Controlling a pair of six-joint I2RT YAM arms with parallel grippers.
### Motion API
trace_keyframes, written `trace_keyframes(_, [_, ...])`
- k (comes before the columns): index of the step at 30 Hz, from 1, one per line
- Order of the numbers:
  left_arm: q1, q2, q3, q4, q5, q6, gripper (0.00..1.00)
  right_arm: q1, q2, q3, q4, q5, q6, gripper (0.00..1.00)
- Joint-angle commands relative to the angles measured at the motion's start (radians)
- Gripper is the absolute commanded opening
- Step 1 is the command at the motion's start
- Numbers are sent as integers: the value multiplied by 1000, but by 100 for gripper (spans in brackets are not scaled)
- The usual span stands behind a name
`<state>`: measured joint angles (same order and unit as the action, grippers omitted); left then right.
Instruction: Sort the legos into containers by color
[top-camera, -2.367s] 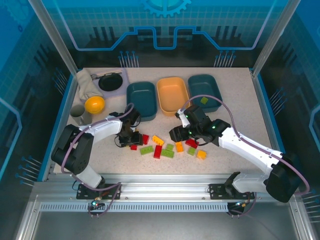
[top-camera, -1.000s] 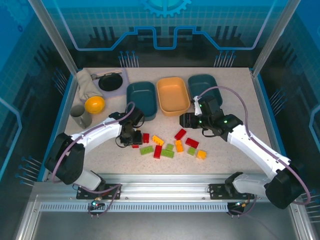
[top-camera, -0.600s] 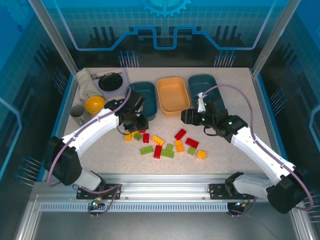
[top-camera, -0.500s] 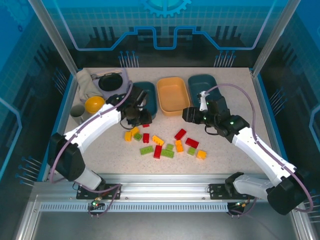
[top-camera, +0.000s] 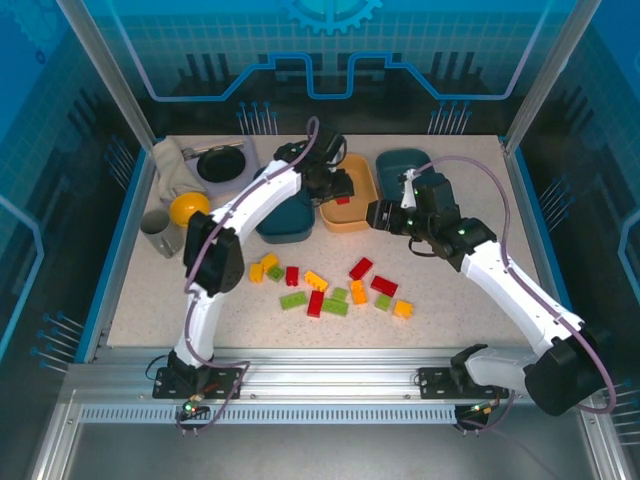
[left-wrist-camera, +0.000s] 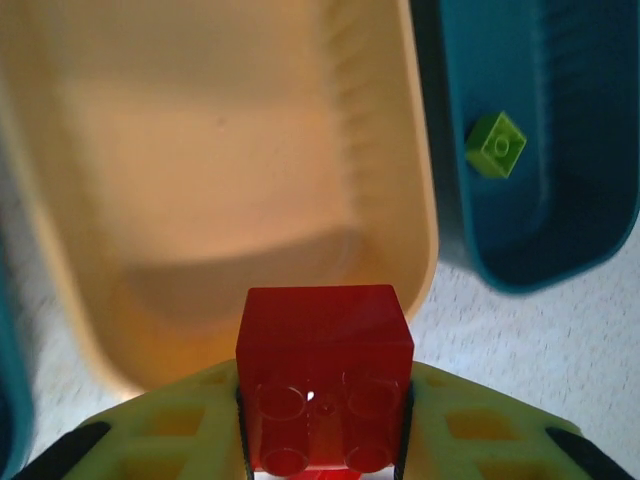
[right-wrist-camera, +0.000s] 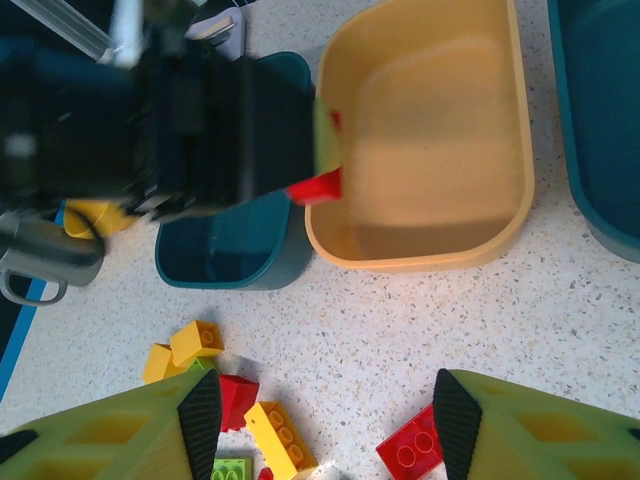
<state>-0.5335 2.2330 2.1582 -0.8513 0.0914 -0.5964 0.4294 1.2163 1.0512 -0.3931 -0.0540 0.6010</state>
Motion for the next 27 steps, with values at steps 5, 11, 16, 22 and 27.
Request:
trace_keyframes(5, [7, 207, 215, -43, 11, -8, 29, -57, -13, 16, 3, -28, 23, 61])
trace_keyframes(11, [16, 290, 223, -38, 54, -28, 36, -69, -28, 10, -4, -29, 26, 61])
trace_keyframes(16, [18, 286, 225, -29, 71, -32, 48, -70, -40, -2, -10, -27, 24, 61])
trace_keyframes(22, [16, 223, 233, -30, 72, -41, 62, -70, -39, -2, -16, -32, 8, 62])
trace_keyframes(27, [21, 28, 79, -15, -5, -45, 64, -48, -37, 7, 1, -55, -62, 61])
